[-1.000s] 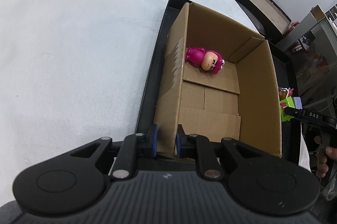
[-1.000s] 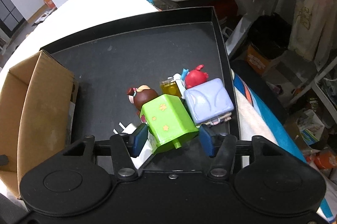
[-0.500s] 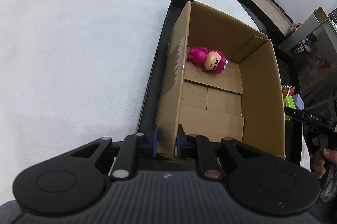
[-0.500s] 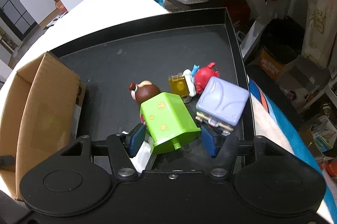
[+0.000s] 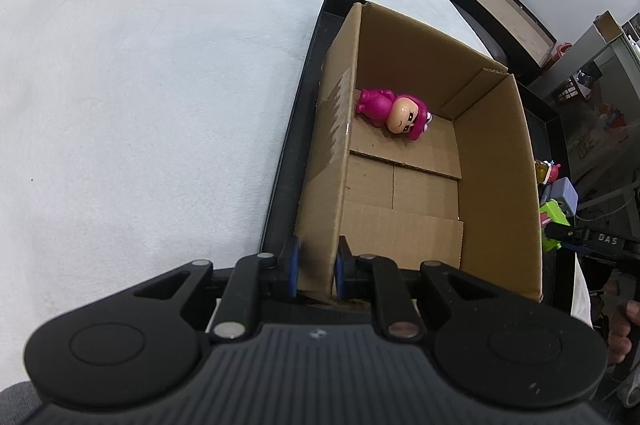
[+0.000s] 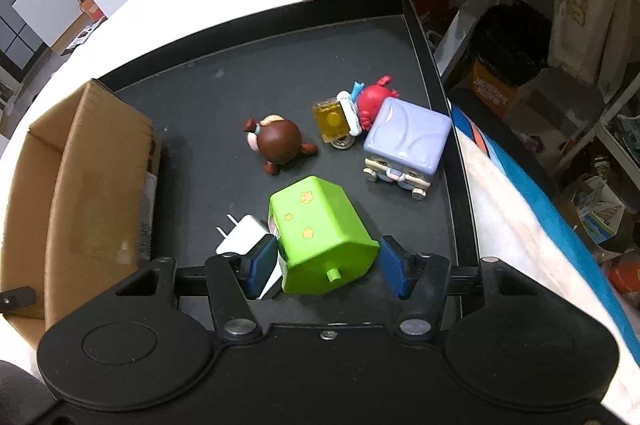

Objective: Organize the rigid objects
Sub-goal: 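Lift the green cube toy into the box and open the right gripper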

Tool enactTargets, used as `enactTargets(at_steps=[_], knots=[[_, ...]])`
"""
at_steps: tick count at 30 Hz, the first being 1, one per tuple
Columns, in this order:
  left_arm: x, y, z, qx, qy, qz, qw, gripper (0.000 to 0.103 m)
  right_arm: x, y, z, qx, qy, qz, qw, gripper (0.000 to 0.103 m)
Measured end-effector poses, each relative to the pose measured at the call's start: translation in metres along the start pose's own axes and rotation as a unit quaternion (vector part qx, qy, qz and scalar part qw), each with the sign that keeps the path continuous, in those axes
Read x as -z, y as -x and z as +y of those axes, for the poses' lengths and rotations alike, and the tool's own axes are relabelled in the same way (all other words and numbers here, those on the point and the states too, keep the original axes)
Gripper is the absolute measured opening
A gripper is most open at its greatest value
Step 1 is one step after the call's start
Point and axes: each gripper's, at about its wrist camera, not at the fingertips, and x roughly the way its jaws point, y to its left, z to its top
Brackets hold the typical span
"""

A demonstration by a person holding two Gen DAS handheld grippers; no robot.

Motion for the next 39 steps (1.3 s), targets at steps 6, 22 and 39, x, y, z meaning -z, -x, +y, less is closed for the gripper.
enactTargets(at_steps=[6, 22, 39], knots=[[0.001, 0.001, 0.000, 0.001, 0.000, -0.002, 1.0000, 0.016, -0.005, 0.019, 0.014, 0.002, 0.013, -0.013, 1.000, 0.054], [0.002, 0.003, 0.001, 0.006, -0.006, -0.007, 0.9999, 0.016, -0.033, 0.064, 0.073, -0.001, 0.059, -0.060, 0.996, 0.054], [0.001, 0.003, 0.004, 0.019, -0.014, -0.008, 0.9997, 0.017, -0.045, 0.063, 0.148, -0.005, 0.117, -0.070, 0.991, 0.054]])
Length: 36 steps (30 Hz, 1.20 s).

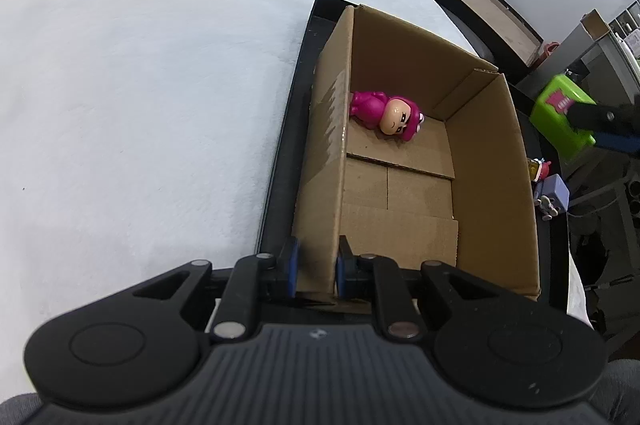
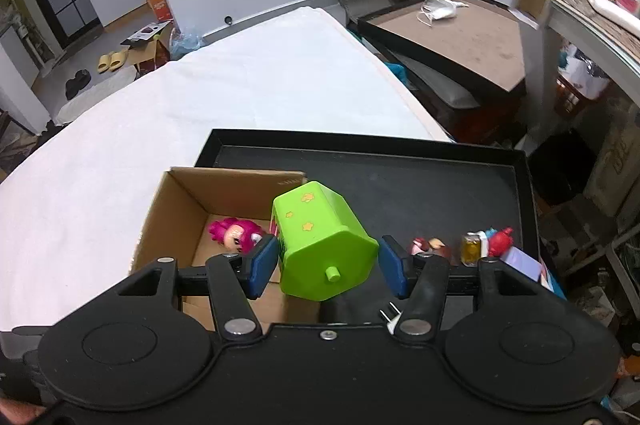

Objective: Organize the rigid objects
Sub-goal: 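Lift the green cube toy into the box and open the right gripper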

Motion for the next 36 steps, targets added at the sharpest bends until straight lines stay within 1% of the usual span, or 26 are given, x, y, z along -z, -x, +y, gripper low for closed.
enactTargets(at_steps=[6, 15, 16, 17, 18, 22, 25, 29, 36], knots=[[-0.001, -0.002, 0.003, 0.010, -0.005, -0.002, 0.9999, 0.017, -0.007, -0.006, 0.019, 0.006, 0.013, -0.001, 1.000, 0.054], [-0.001, -0.001, 0.005, 0.025, -0.004, 0.000, 0.9997, 0.018, -0.012, -0.021, 0.037, 0.022, 0.021, 0.003, 1.000, 0.055], [-0.001, -0.001, 0.005, 0.026, -0.004, 0.001, 0.9997, 0.018, -0.013, -0.022, 0.038, 0.022, 0.023, -0.001, 1.000, 0.057], [-0.001, -0.001, 0.005, 0.027, -0.003, 0.001, 0.9996, 0.018, -0.013, -0.023, 0.038, 0.024, 0.024, -0.002, 0.999, 0.061], [-0.002, -0.001, 0.005, 0.028, -0.003, 0.002, 0.9996, 0.019, -0.014, -0.024, 0.038, 0.029, 0.022, 0.000, 0.999, 0.061], [-0.002, 0.000, 0.007, 0.032, -0.001, 0.002, 0.9995, 0.020, -0.012, -0.018, 0.033, 0.027, 0.008, 0.000, 1.000, 0.062], [-0.002, 0.000, 0.007, 0.032, 0.001, 0.001, 0.9995, 0.020, -0.010, -0.014, 0.027, 0.031, 0.006, 0.000, 0.999, 0.062], [-0.002, 0.000, 0.007, 0.033, 0.001, 0.001, 0.9995, 0.020, -0.005, -0.009, 0.018, 0.039, 0.009, 0.000, 0.999, 0.064], [-0.002, 0.001, 0.005, 0.029, 0.000, 0.000, 0.9996, 0.020, 0.006, -0.001, -0.003, 0.048, -0.006, 0.007, 0.999, 0.065]])
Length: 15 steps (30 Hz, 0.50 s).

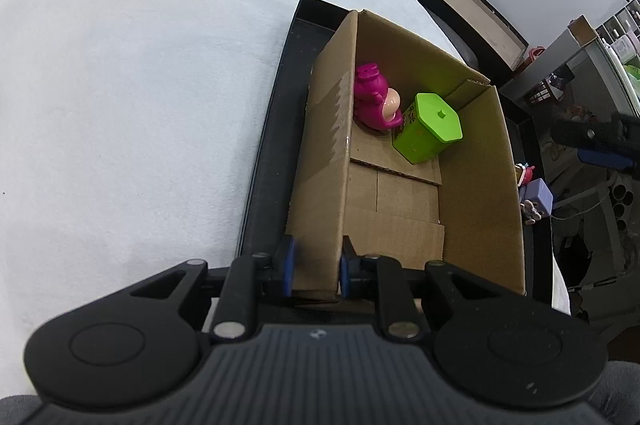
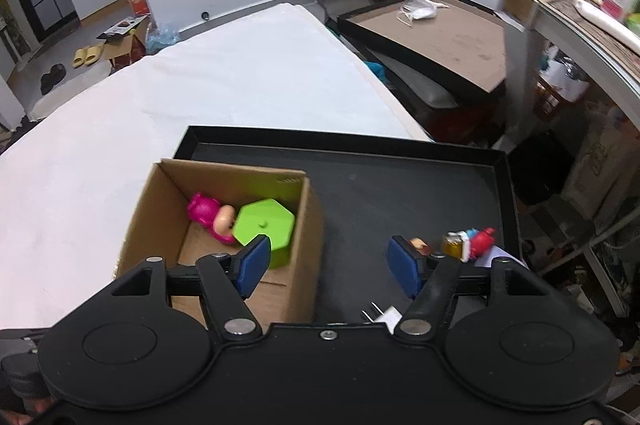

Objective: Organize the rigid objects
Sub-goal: 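Lift the green cube toy into the box and open the right gripper, then lower the right gripper onto the white plug charger and close on it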

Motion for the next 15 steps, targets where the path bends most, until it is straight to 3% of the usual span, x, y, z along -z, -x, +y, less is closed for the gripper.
enactTargets(at_steps=[15], knots=[[0.000, 0.000, -0.003, -0.008, 0.000, -0.001, 1.0000, 0.020, 0.029, -0.007, -0.047, 0.000, -0.020, 0.034, 0.999, 0.065]])
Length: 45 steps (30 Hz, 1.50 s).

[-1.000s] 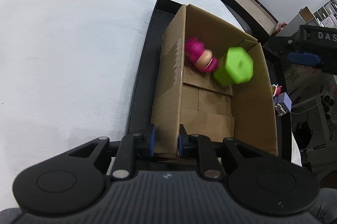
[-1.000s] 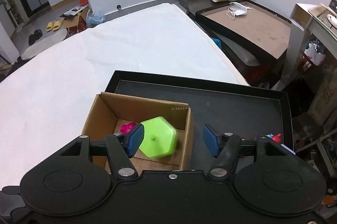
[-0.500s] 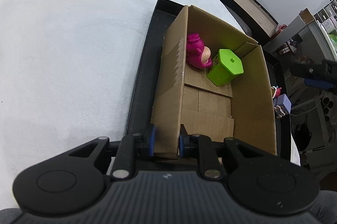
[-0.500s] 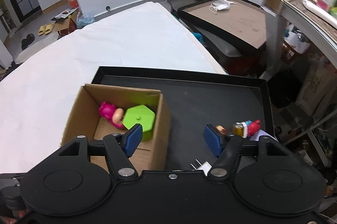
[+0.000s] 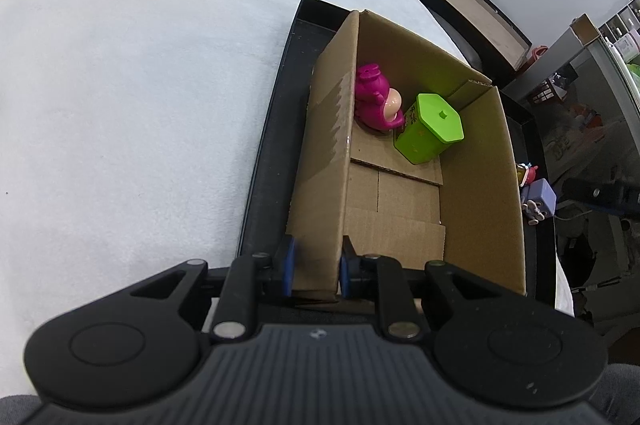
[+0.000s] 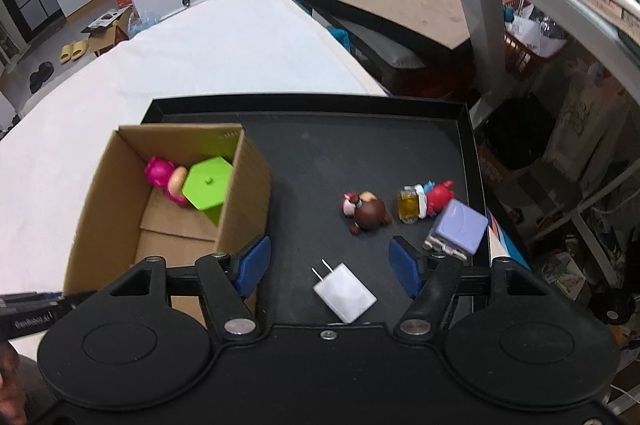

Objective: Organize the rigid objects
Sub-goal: 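Lower the right gripper onto the white plug charger and close on it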

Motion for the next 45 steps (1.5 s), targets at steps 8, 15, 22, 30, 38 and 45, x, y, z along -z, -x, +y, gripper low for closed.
enactTargets(at_steps=[8, 15, 22, 30, 38, 45], knots=[[0.000, 0.000, 0.000, -0.002, 0.003, -0.001, 1.0000, 0.020, 0.016, -0.016, -0.017, -0.017, -0.004, 0.023, 1.000, 0.065], [0.000, 0.000, -0.002, -0.006, 0.003, -0.001, 1.0000, 0.020, 0.030, -0.040, -0.025, -0.037, -0.006, 0.046, 0.998, 0.064], [-0.002, -0.002, -0.005, -0.015, 0.006, 0.003, 0.9999, 0.020, 0.041, -0.064, -0.029, -0.050, 0.001, 0.057, 0.997, 0.065], [-0.006, -0.006, -0.009, -0.028, 0.001, 0.011, 0.9996, 0.020, 0.053, -0.084, -0.031, -0.042, 0.009, 0.055, 0.998, 0.059], [-0.006, -0.011, -0.013, -0.039, -0.006, 0.016, 0.9991, 0.020, 0.051, -0.091, -0.033, -0.038, 0.014, 0.038, 0.998, 0.047], [-0.007, -0.014, -0.017, -0.052, -0.012, 0.019, 0.9984, 0.019, 0.053, -0.091, -0.038, -0.026, 0.005, 0.040, 0.999, 0.044]])
